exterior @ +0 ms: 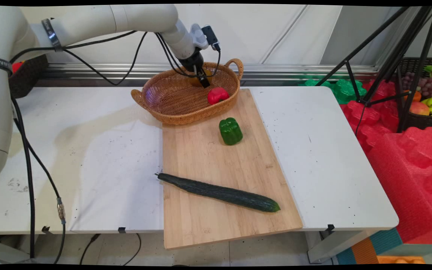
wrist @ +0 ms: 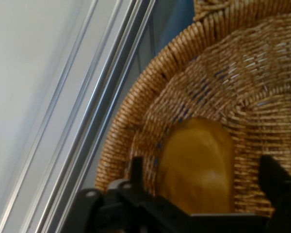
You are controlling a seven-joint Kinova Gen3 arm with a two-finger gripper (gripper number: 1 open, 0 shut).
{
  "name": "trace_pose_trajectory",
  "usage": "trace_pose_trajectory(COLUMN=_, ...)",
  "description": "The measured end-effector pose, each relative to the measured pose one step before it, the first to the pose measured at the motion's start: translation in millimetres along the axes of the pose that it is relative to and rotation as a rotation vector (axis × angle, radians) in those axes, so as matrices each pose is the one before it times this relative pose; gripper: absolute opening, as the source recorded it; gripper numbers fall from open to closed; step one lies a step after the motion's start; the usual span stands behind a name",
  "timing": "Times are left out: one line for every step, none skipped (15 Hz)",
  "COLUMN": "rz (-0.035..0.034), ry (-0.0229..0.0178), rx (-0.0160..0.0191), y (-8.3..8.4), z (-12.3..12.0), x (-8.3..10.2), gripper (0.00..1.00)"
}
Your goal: Pick up the potato from the vegetable basket, then place the picked object on the cutting board
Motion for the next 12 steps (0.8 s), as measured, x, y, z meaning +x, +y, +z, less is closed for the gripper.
trace_pose_trajectory(rz=-0.00266, ry=-0.00003, rx=0.00317, y=0.19, z=2.52, x=-0.41, gripper=0.0)
trace_pose_trajectory(rz=-0.00066, ry=0.00267, rx=0.00362, y=0.66, z=1.39, x=0.23, gripper=0.0)
trace_pose_trajectory(rz=0.00012, ry=0.006, rx=0.00546, y=1.39, z=0.75, x=-0.6, gripper=0.0)
trace_pose_trajectory(rz=0.0013, ry=0.00575, rx=0.00381, y=1.07, z=-0.55, x=0.17, gripper=0.0)
trace_pose_trajectory(rz=-0.00059, ry=0.00578, rx=0.00489, y=0.92, z=-1.06, x=-0.03, gripper=0.0)
trace_pose_trajectory(rz=0.0003, ry=0.00563, rx=0.00453, y=1.31, z=-1.71, x=-0.1, gripper=0.0)
trace_pose_trajectory(rz=-0.00227, ry=0.00907, rx=0.00722, y=1.92, z=-3.31, x=0.0, gripper=0.0)
trace_pose_trajectory(rz=-0.00281, ry=0.01038, rx=0.0082, y=1.84, z=-5.08, x=-0.77, gripper=0.0)
trace_pose_trajectory(rz=-0.00035, ry=0.01137, rx=0.00739, y=1.74, z=-5.69, x=-0.31, gripper=0.0)
trace_pose_trajectory(rz=-0.00322, ry=0.01153, rx=0.00592, y=1.59, z=-5.77, x=-0.06, gripper=0.0)
trace_pose_trajectory(rz=-0.00429, ry=0.01308, rx=0.00604, y=1.4, z=-7.12, x=0.09, gripper=0.0)
trace_pose_trajectory(rz=-0.00519, ry=0.01117, rx=0.00393, y=1.53, z=-6.21, x=0.24, gripper=0.0)
